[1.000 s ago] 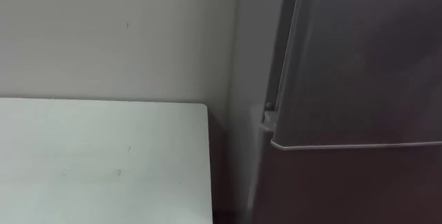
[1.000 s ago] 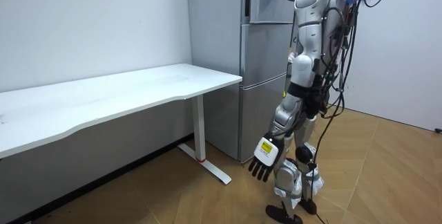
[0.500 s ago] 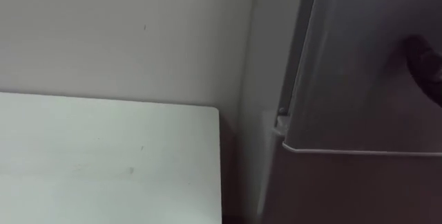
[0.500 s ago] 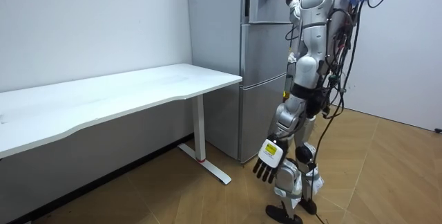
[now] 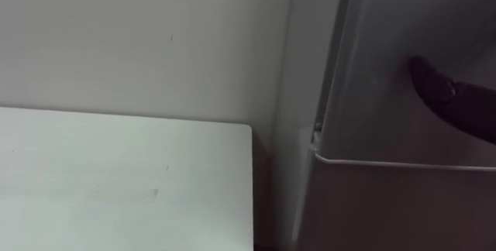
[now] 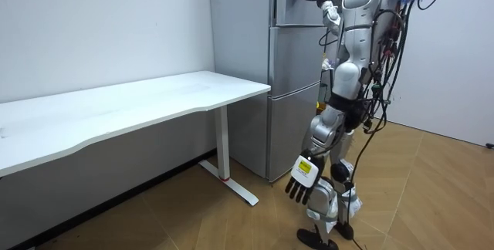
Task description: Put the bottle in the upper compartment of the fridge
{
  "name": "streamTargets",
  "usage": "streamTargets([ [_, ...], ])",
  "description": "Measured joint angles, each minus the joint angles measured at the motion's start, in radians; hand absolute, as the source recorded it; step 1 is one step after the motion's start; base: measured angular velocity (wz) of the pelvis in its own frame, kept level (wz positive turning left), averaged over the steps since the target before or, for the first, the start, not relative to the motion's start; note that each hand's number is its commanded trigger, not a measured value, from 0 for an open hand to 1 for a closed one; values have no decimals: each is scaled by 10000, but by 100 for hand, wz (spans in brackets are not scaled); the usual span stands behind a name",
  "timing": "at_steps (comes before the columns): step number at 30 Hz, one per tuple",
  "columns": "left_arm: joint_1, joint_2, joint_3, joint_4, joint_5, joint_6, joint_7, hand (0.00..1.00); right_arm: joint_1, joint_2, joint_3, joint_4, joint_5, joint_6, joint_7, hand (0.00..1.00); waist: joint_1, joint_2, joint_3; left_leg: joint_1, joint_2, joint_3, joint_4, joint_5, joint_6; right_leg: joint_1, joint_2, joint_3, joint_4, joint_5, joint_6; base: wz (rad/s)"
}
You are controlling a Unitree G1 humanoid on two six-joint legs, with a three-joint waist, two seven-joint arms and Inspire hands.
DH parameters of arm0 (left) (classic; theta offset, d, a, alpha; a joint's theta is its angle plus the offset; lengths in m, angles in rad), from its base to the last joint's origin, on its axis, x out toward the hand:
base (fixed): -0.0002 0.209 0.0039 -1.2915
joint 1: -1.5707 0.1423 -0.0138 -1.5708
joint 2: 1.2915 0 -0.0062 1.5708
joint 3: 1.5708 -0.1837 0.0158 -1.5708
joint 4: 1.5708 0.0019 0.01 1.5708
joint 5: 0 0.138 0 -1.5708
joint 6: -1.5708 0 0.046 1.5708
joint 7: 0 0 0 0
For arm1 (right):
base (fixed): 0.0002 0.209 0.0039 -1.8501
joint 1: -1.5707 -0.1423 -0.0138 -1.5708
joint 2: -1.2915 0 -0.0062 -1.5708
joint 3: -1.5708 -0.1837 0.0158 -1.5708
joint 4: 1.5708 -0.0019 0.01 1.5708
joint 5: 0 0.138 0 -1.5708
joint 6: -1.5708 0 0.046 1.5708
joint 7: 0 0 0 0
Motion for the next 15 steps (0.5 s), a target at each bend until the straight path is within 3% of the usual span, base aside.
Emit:
streamTargets([
  [8, 116, 21, -137, -862, 638, 346, -29, 0, -258, 37, 83, 734, -870, 313, -17, 0, 240, -132, 0, -59, -7, 20, 47, 53, 14, 4, -107, -286, -186, -4, -32, 1],
  [15, 58, 26, -156, -1043, 644, 418, 9, 0, -255, 38, 82, 1263, -1368, 174, -18, 0, 216, -115, 4, -74, -8, -71, 153, 47, 19, 125, -94, -334, -181, 27, -52, 2],
])
